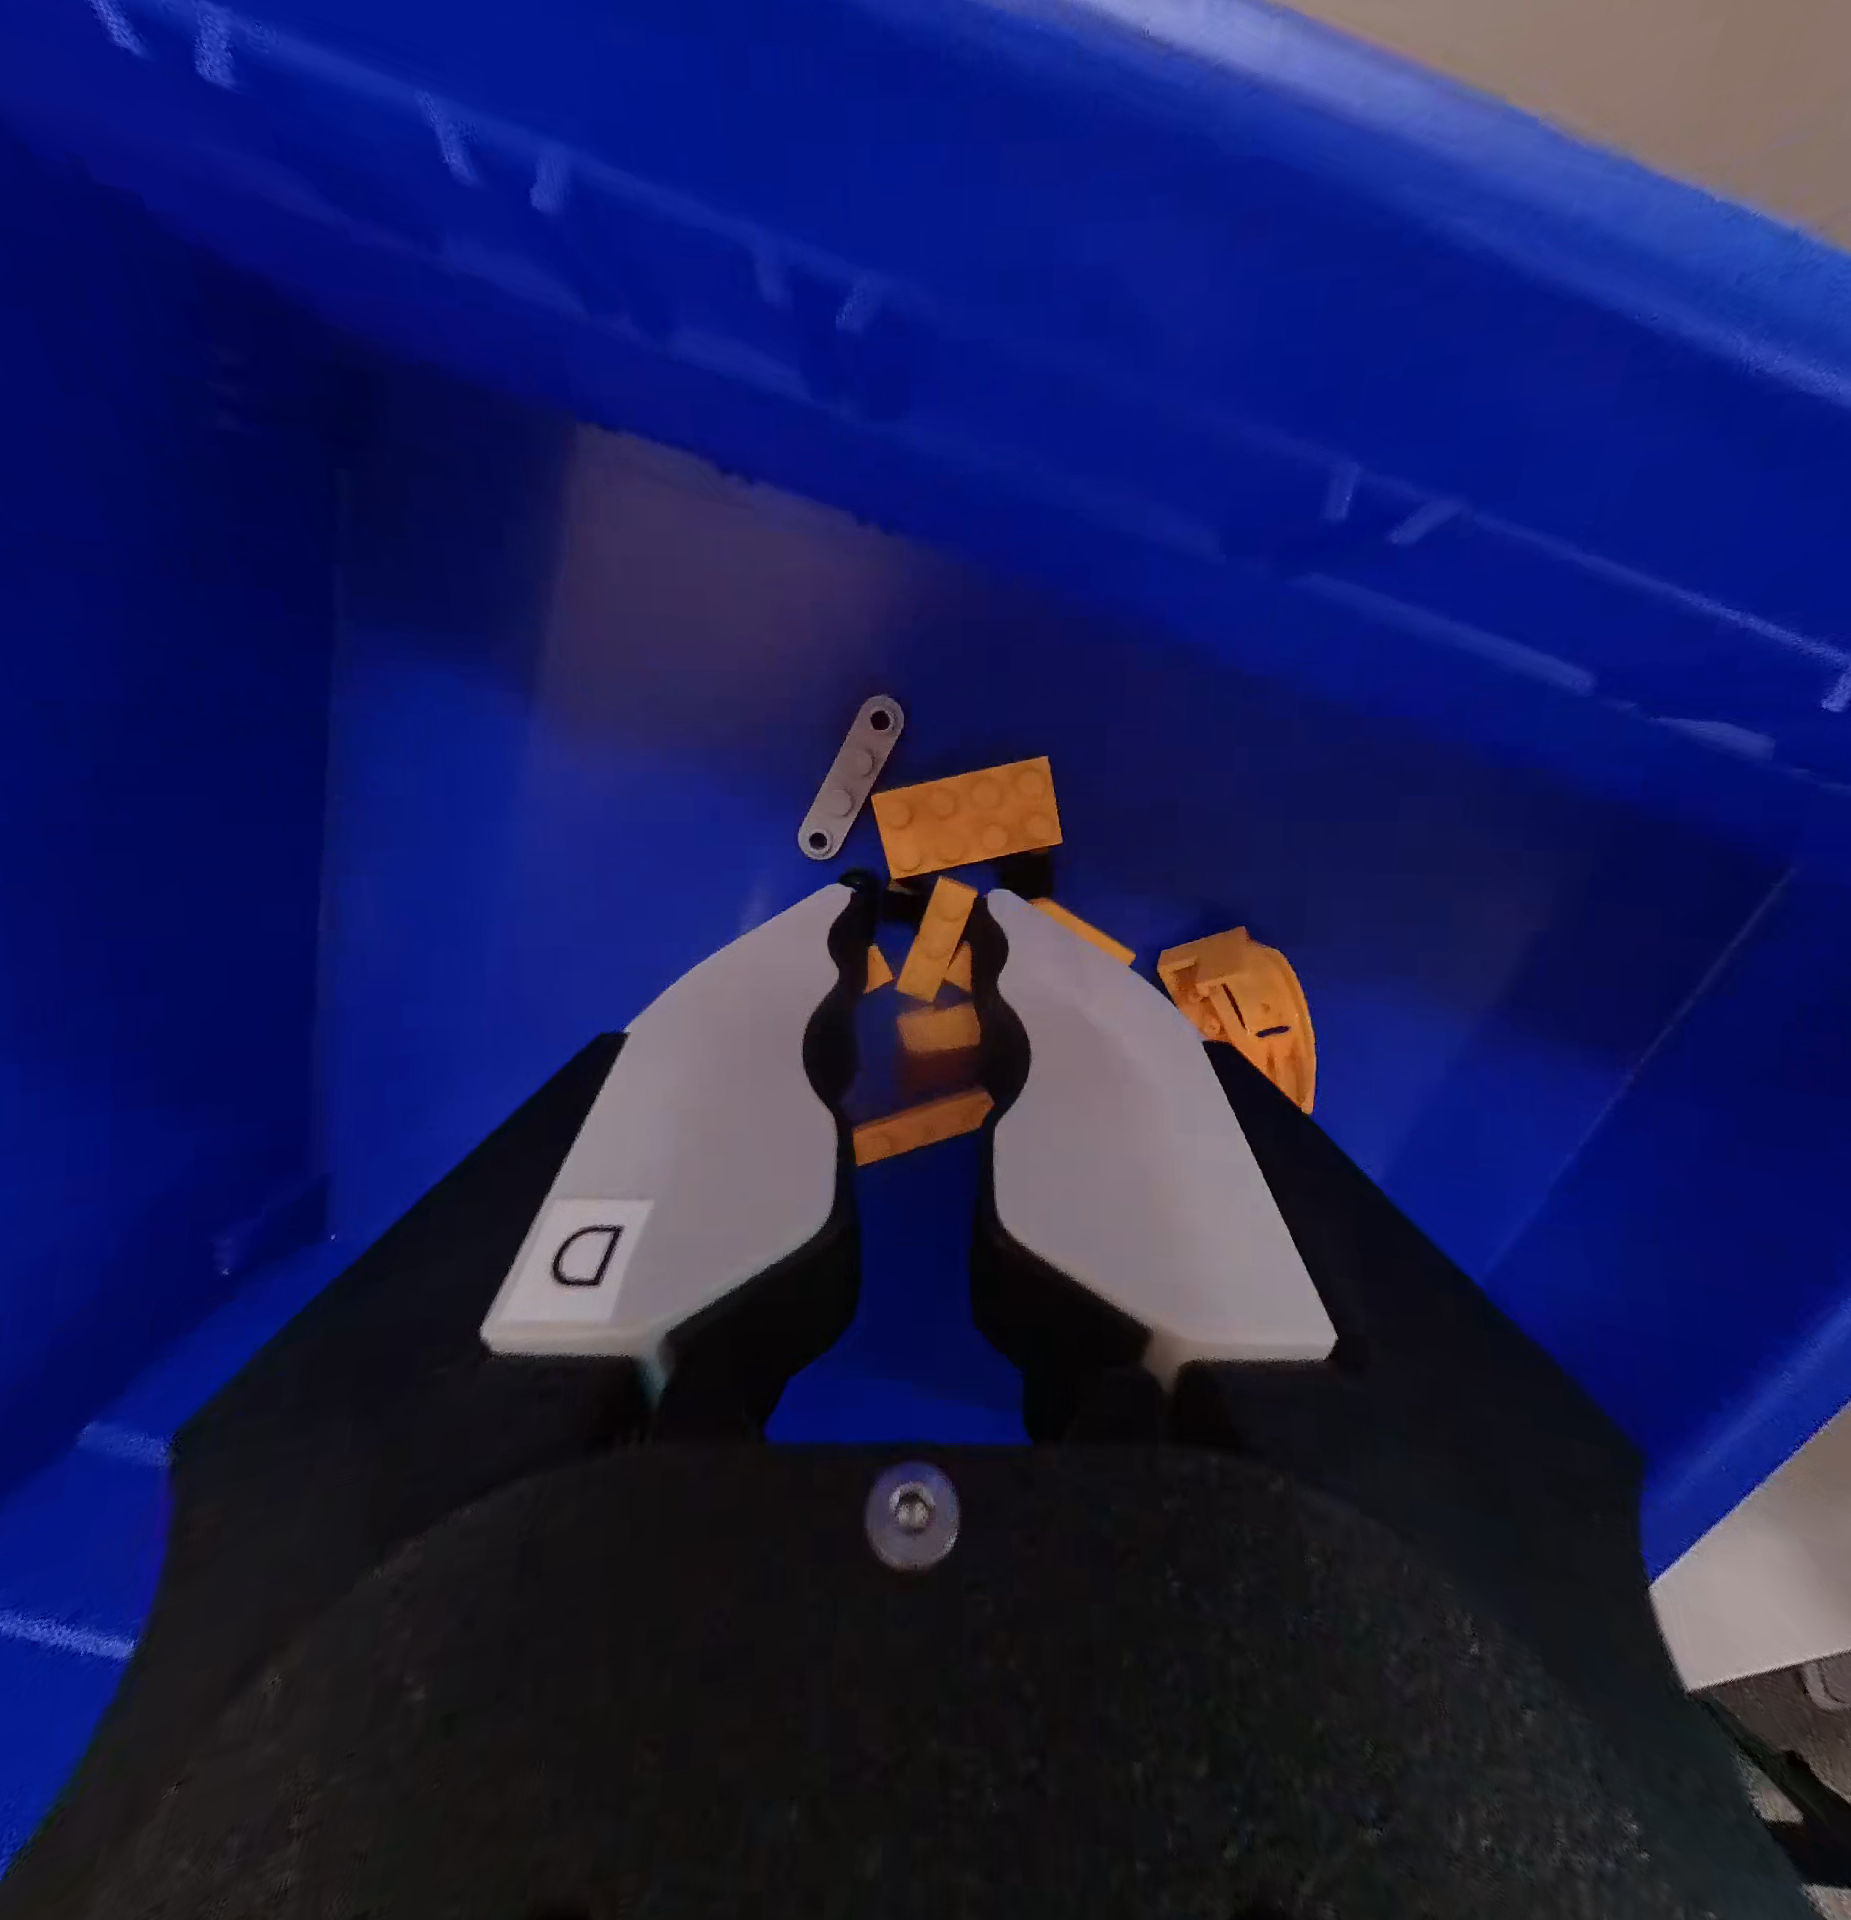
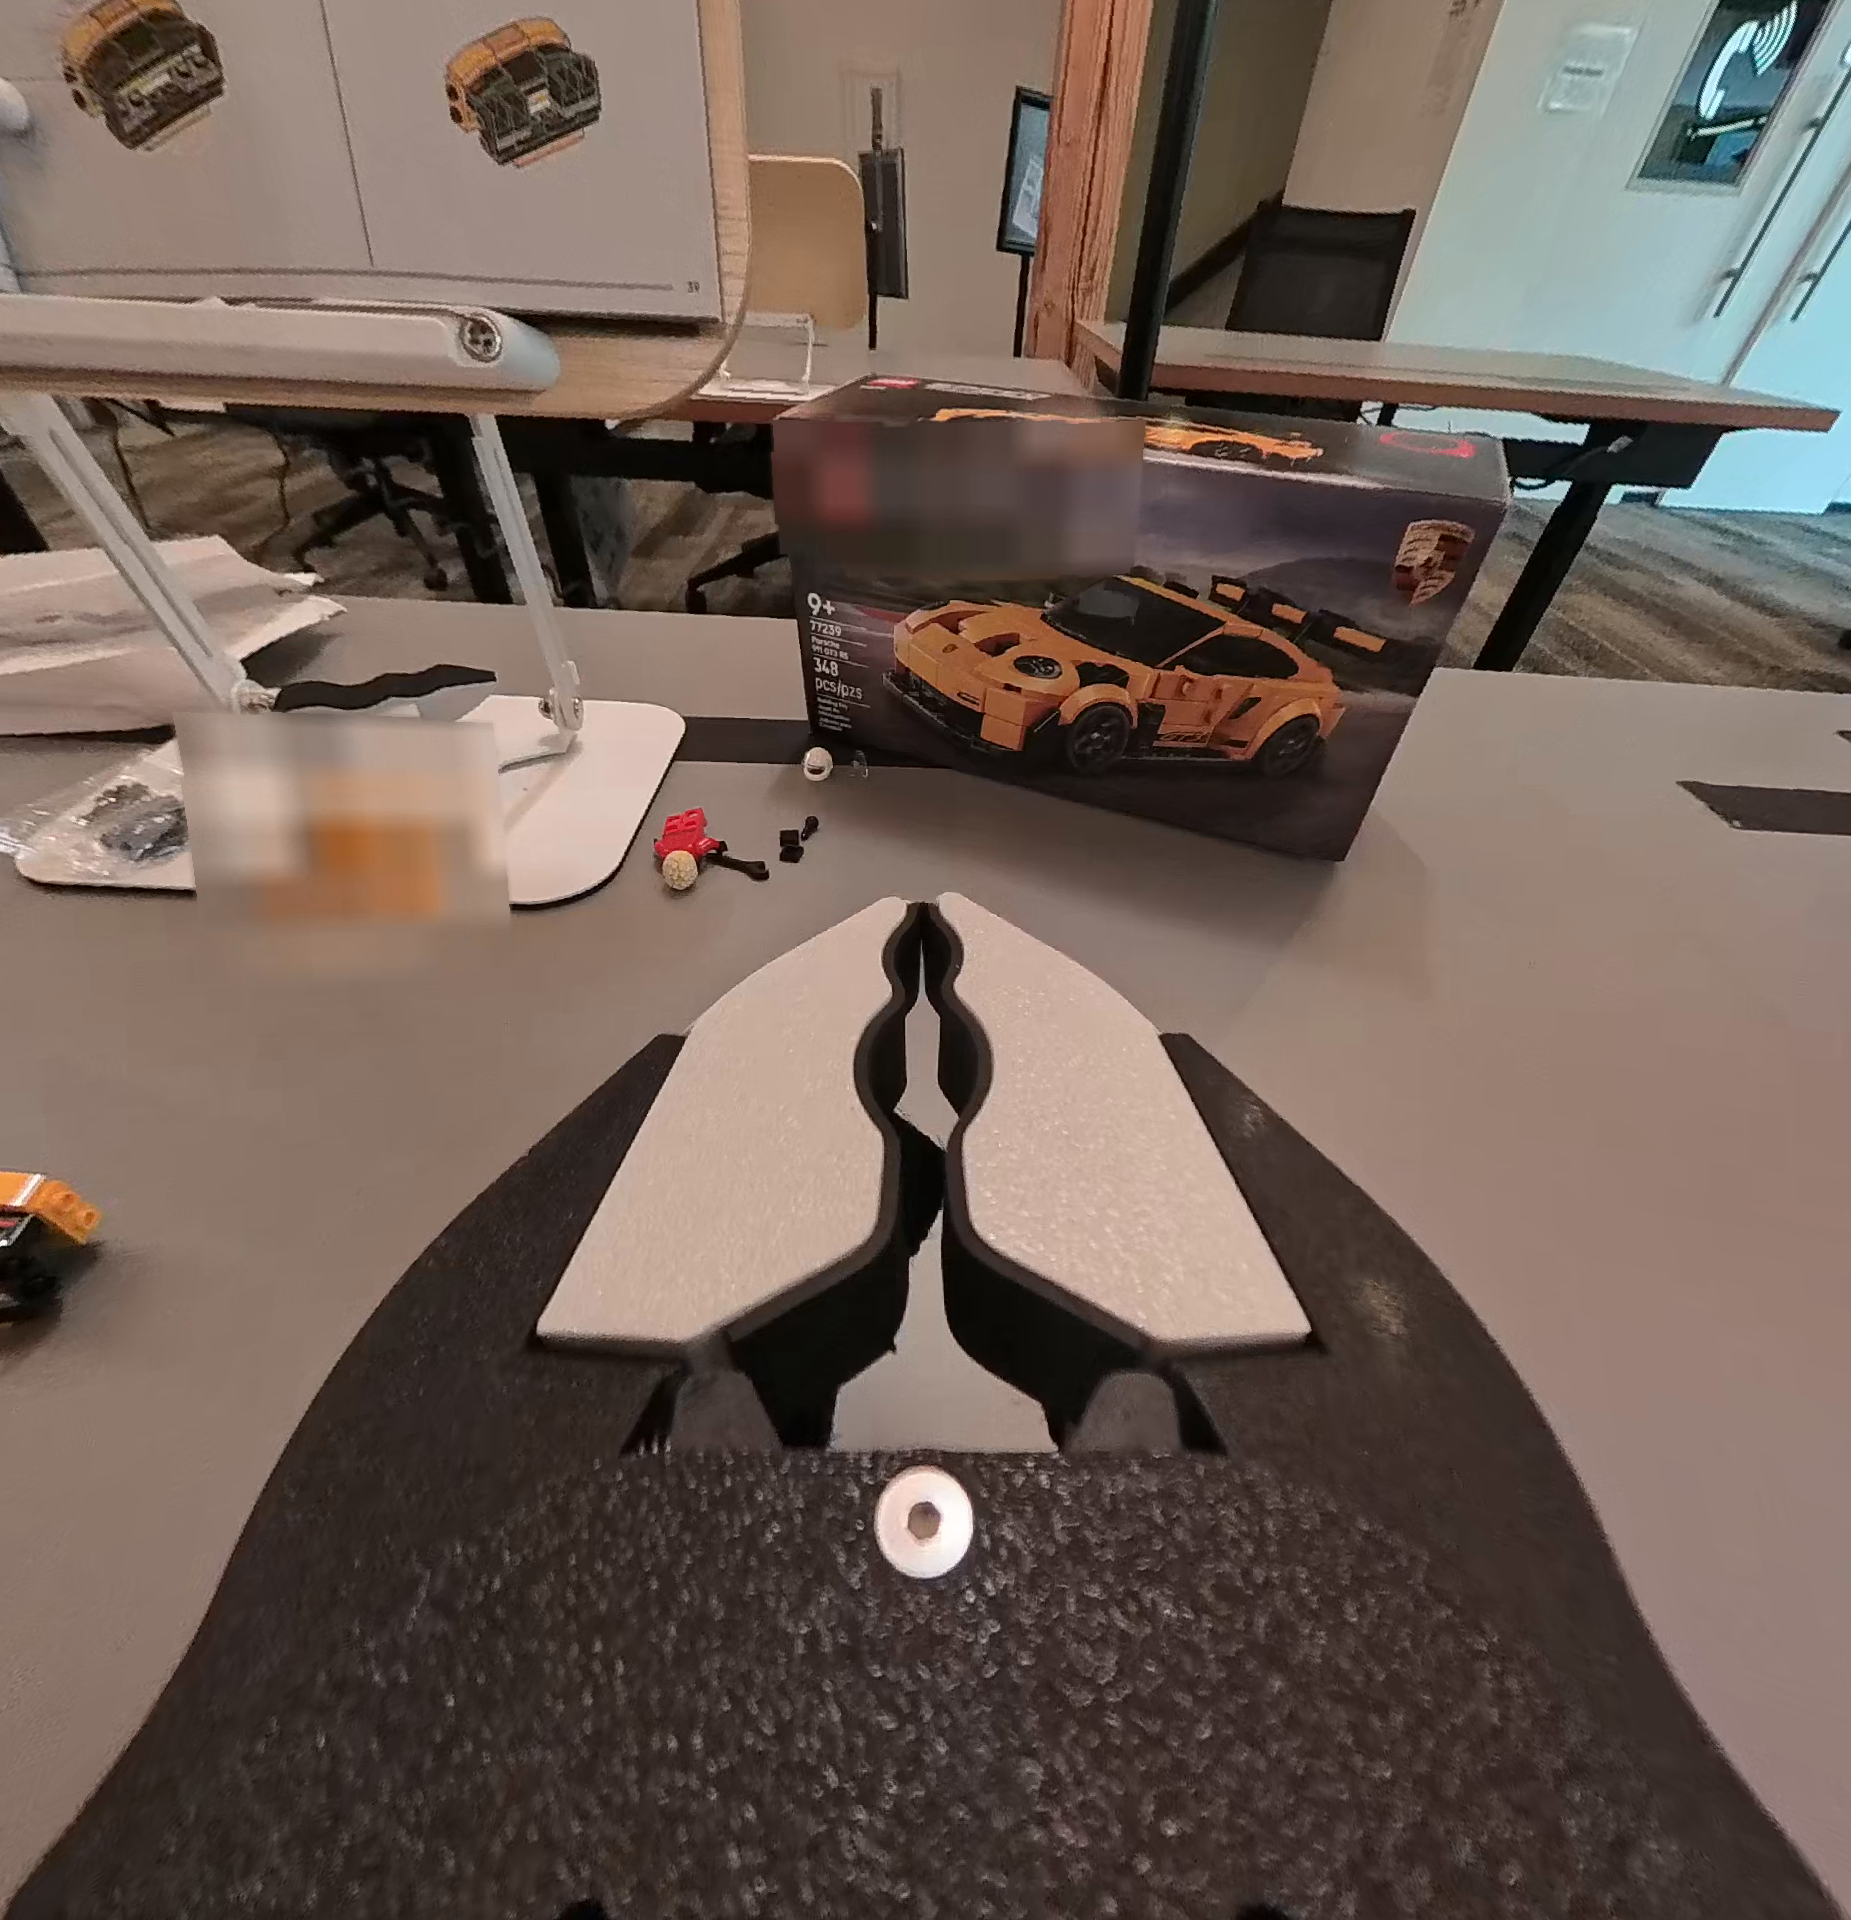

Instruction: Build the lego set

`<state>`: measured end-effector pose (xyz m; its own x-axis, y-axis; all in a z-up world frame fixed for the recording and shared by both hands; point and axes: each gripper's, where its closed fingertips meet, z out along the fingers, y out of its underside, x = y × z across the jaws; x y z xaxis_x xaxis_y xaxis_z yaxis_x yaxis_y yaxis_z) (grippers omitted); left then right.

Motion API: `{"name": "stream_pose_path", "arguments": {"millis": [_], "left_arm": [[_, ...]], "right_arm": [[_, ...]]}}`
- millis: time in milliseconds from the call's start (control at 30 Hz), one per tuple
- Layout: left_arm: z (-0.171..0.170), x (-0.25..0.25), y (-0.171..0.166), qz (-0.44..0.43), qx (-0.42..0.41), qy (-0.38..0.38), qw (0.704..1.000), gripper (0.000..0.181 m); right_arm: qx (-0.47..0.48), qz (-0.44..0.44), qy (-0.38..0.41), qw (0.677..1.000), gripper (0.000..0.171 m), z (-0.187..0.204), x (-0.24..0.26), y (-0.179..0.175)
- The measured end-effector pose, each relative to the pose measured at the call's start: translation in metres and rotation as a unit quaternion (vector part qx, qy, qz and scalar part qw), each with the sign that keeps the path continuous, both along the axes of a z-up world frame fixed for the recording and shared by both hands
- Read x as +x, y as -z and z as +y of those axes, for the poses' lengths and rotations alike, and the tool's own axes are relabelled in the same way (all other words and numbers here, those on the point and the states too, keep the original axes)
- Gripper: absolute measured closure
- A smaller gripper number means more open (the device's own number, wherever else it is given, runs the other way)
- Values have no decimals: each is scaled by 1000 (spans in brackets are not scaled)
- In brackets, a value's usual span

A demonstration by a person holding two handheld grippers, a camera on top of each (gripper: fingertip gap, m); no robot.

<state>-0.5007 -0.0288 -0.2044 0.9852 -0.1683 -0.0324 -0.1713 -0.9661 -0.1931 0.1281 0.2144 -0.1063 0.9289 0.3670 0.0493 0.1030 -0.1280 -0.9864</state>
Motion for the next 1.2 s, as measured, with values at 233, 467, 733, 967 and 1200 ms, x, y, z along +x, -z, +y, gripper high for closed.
{"name": "stream_pose_path", "arguments": {"millis": [233,467,733,967,1200], "left_arm": [[-3,0,-9,13,0,-4,1000,179],[13,109,-113,-66,152,89,982,179],[38,349,-50,-128,102,349,923,180],[72,380,0,-49,79,394,914,179],[66,369,-5,-41,116,402,907,156]], "right_arm": [[2,3,-5,1000,171,-1,-1,-2],[7,9,-18,1000,171,-4,-4,-5],[29,30,-8,999,171,-5,6,-17],[28,34,7,999,171,0,19,-16],[26,34,0,999,171,-1,16,-16]]}}
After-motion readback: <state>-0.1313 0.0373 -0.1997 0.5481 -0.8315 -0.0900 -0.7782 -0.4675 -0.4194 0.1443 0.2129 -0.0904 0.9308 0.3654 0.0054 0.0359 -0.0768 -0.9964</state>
